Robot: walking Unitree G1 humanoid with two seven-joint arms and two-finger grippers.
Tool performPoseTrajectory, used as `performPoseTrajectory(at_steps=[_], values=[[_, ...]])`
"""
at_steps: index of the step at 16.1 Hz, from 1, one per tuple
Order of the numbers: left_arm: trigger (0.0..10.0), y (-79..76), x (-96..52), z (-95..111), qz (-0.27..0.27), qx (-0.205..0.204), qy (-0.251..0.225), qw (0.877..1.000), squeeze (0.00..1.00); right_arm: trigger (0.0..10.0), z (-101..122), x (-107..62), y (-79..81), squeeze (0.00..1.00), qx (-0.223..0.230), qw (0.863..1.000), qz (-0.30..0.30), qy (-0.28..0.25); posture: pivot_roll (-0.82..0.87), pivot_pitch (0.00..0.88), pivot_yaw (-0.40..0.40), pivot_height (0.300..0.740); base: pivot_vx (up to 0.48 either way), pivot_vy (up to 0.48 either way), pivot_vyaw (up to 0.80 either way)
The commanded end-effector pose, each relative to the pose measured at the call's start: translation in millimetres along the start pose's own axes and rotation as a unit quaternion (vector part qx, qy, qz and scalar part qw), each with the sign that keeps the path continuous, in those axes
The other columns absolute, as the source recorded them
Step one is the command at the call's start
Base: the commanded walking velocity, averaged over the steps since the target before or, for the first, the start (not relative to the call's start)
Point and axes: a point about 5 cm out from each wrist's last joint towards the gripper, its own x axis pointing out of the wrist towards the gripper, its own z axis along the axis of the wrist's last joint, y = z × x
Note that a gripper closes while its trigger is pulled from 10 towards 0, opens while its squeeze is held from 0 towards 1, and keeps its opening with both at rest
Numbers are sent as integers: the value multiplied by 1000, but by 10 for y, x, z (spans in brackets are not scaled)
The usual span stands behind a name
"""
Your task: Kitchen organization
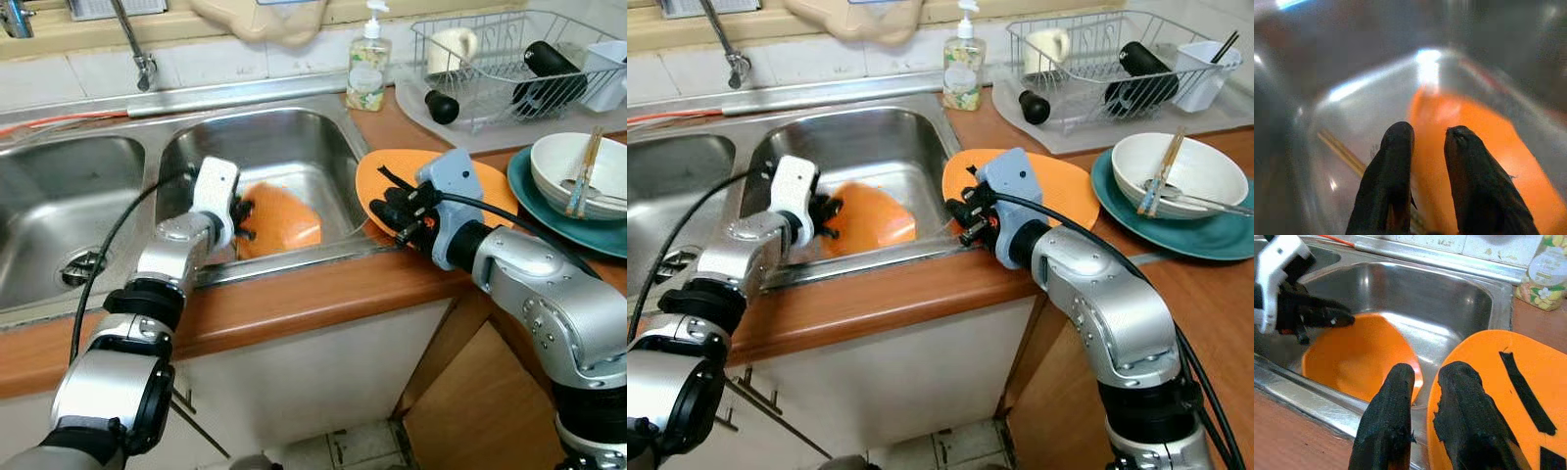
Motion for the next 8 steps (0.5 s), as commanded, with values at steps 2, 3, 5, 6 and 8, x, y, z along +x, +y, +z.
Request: performPoseTrajectory(at_steps=[2, 3, 5, 6, 8], values=[[10000, 95, -109, 194, 4, 11, -95, 995, 1000, 10000, 7, -26, -115, 0, 16, 998, -53, -3, -58, 0, 81, 740, 0, 0, 0], [10000, 129, -167, 228, 9, 9, -119, 993, 1000, 10000, 13, -55, -196, 0, 28, 996, -88, -3, -59, 0, 78, 740, 0, 0, 0], [10000, 145, -252, 255, 7, 11, -144, 989, 1000, 10000, -16, -113, -342, 0, 56, 987, -151, 7, -58, 0, 70, 740, 0, 0, 0], [10000, 107, -341, 285, -14, 0, -167, 986, 1000, 10000, -68, -190, -454, 0, 94, 976, -195, 16, -57, 0, 68, 740, 0, 0, 0], [10000, 55, -388, 269, -34, -23, -167, 985, 1000, 10000, -107, -250, -495, 1000, 116, 969, -217, 19, -56, 0, 68, 740, 0, 0, 0]])
